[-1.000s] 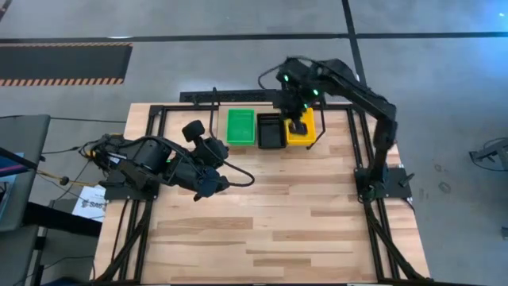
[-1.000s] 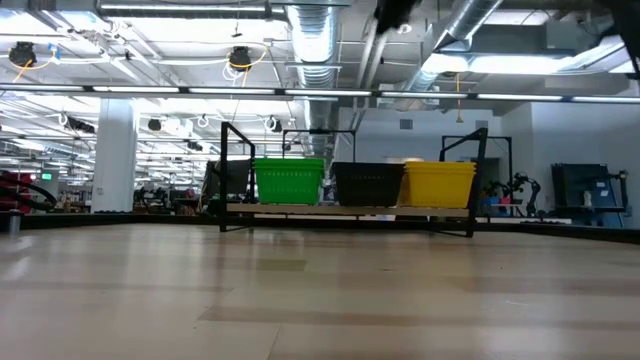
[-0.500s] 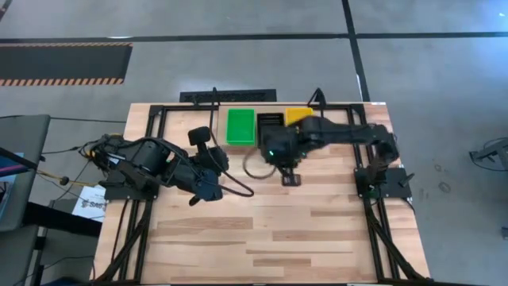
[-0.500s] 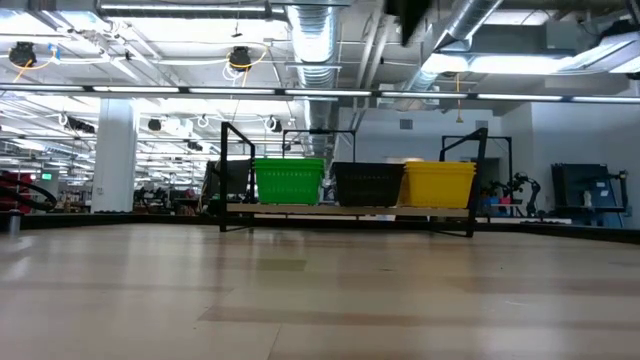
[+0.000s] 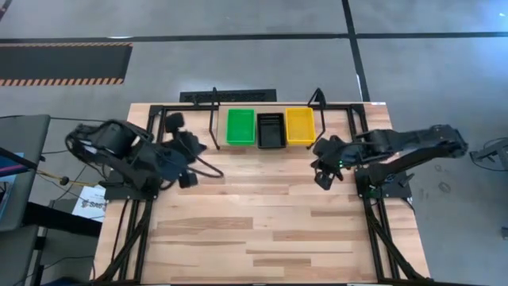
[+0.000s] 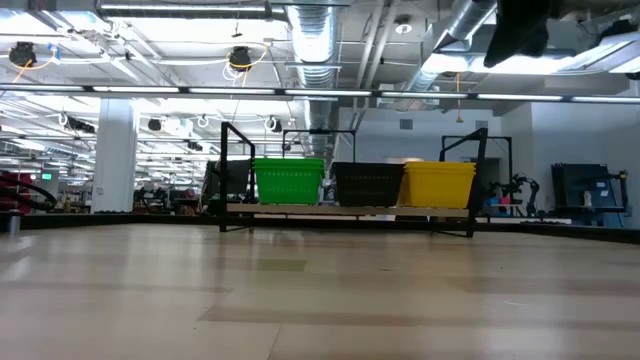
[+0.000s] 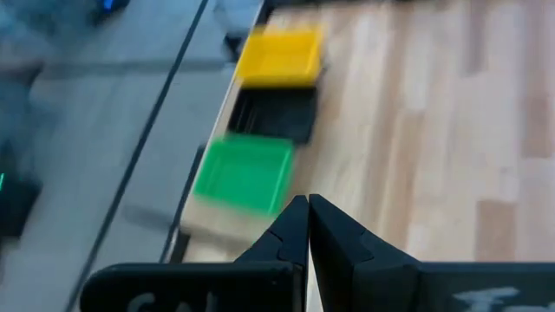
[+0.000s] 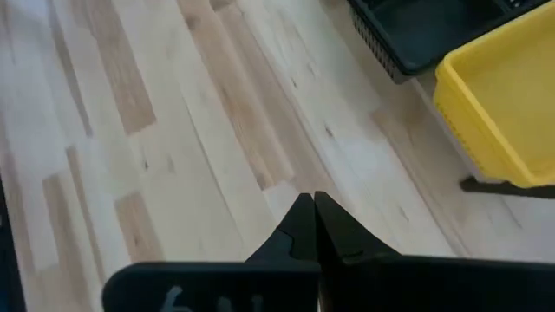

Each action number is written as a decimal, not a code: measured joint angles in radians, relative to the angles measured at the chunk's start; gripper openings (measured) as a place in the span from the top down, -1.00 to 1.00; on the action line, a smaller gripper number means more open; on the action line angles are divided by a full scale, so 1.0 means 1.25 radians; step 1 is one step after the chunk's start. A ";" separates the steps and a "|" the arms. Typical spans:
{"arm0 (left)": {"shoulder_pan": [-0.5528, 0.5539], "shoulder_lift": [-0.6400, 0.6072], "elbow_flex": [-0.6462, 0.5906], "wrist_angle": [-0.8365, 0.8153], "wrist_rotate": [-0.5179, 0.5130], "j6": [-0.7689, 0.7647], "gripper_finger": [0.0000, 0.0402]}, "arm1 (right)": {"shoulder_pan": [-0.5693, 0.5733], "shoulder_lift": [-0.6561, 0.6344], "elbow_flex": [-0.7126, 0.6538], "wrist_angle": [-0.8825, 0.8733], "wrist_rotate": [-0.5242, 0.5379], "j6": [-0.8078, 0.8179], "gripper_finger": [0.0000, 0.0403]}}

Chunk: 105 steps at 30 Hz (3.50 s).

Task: Stack baskets on shelf by color
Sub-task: Stack the black bin on top of the black bin, then adjust the stacked yellow bins on the shelf

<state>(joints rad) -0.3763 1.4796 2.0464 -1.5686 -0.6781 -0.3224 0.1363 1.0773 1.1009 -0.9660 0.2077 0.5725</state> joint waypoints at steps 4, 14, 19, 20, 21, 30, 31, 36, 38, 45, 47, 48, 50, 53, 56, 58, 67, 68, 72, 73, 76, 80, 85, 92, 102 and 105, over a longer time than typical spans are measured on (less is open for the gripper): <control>0.024 -0.161 -0.294 0.054 -0.004 -0.155 1.00 | -0.026 -0.052 -0.089 0.100 -0.039 -0.046 1.00; 0.075 -0.476 -0.905 0.679 0.027 -0.253 1.00 | -0.304 -0.001 -0.187 0.347 -0.438 -0.344 1.00; 0.090 -0.474 -0.974 0.745 0.016 -0.294 1.00 | -0.407 0.115 -0.205 0.427 -0.537 -0.429 1.00; 0.092 -0.467 -0.974 0.751 0.014 -0.294 1.00 | -0.414 0.140 -0.205 0.440 -0.536 -0.438 1.00; 0.095 -0.460 -0.969 0.752 0.015 -0.293 1.00 | -0.416 0.163 -0.205 0.450 -0.532 -0.442 1.00; 0.113 -0.454 -0.943 0.746 0.013 -0.276 1.00 | -0.316 0.348 -0.141 0.487 -0.396 -0.484 1.00; 0.116 -0.453 -0.943 0.744 0.013 -0.275 1.00 | -0.312 0.367 -0.128 0.489 -0.396 -0.488 1.00; 0.116 -0.453 -0.943 0.739 0.015 -0.276 1.00 | -0.310 0.445 -0.063 0.487 -0.390 -0.509 1.00; 0.116 -0.453 -0.943 0.738 0.015 -0.276 1.00 | -0.314 0.461 -0.038 0.483 -0.388 -0.528 1.00; 0.116 -0.453 -0.943 0.731 0.016 -0.276 1.00 | -0.333 0.479 0.045 0.431 -0.313 -0.586 1.00; 0.116 -0.453 -0.943 0.725 0.015 -0.281 1.00 | -0.338 0.471 0.057 0.401 -0.308 -0.593 1.00; 0.116 -0.453 -0.943 0.720 0.015 -0.282 1.00 | -0.340 0.467 0.061 0.392 -0.308 -0.597 1.00; 0.116 -0.453 -0.943 0.721 0.015 -0.282 1.00 | -0.337 0.466 0.067 0.396 -0.308 -0.596 1.00; 0.116 -0.453 -0.943 0.721 0.015 -0.282 1.00 | -0.325 0.468 0.066 0.356 -0.285 -0.602 1.00; 0.116 -0.453 -0.943 0.721 0.014 -0.282 1.00 | -0.305 0.491 0.066 0.324 -0.251 -0.626 1.00; 0.116 -0.453 -0.943 0.721 0.014 -0.282 1.00 | -0.296 0.505 0.065 0.311 -0.251 -0.629 1.00; 0.116 -0.453 -0.943 0.724 0.013 -0.291 1.00 | -0.305 0.516 0.066 0.360 -0.227 -0.665 1.00; 0.116 -0.453 -0.943 0.725 0.013 -0.294 1.00 | -0.311 0.513 0.066 0.363 -0.226 -0.667 1.00; 0.116 -0.453 -0.943 0.725 0.013 -0.300 1.00 | -0.334 0.510 0.066 0.373 -0.224 -0.679 1.00; 0.116 -0.453 -0.943 0.725 0.013 -0.302 1.00 | -0.340 0.510 0.066 0.378 -0.222 -0.685 1.00; 0.116 -0.453 -0.943 0.725 0.013 -0.305 1.00 | -0.352 0.510 0.066 0.391 -0.222 -0.696 1.00; 0.116 -0.453 -0.943 0.724 0.013 -0.309 1.00 | -0.365 0.510 0.066 0.407 -0.223 -0.698 1.00; 0.116 -0.453 -0.943 0.724 0.013 -0.309 1.00 | -0.378 0.510 0.066 0.439 -0.223 -0.698 1.00; 0.116 -0.453 -0.943 0.723 0.009 -0.309 1.00 | -0.374 0.510 0.066 0.447 -0.224 -0.696 1.00; 0.116 -0.453 -0.943 0.719 0.008 -0.311 1.00 | -0.333 0.479 0.185 0.274 -0.232 -0.679 1.00; 0.116 -0.453 -0.943 0.719 0.007 -0.311 1.00 | -0.322 0.439 0.221 0.226 -0.232 -0.701 1.00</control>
<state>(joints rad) -0.2310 0.9139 0.8680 -0.6693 -0.6690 -0.7116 -0.2662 1.6263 1.3771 -0.6836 -0.0817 -0.3034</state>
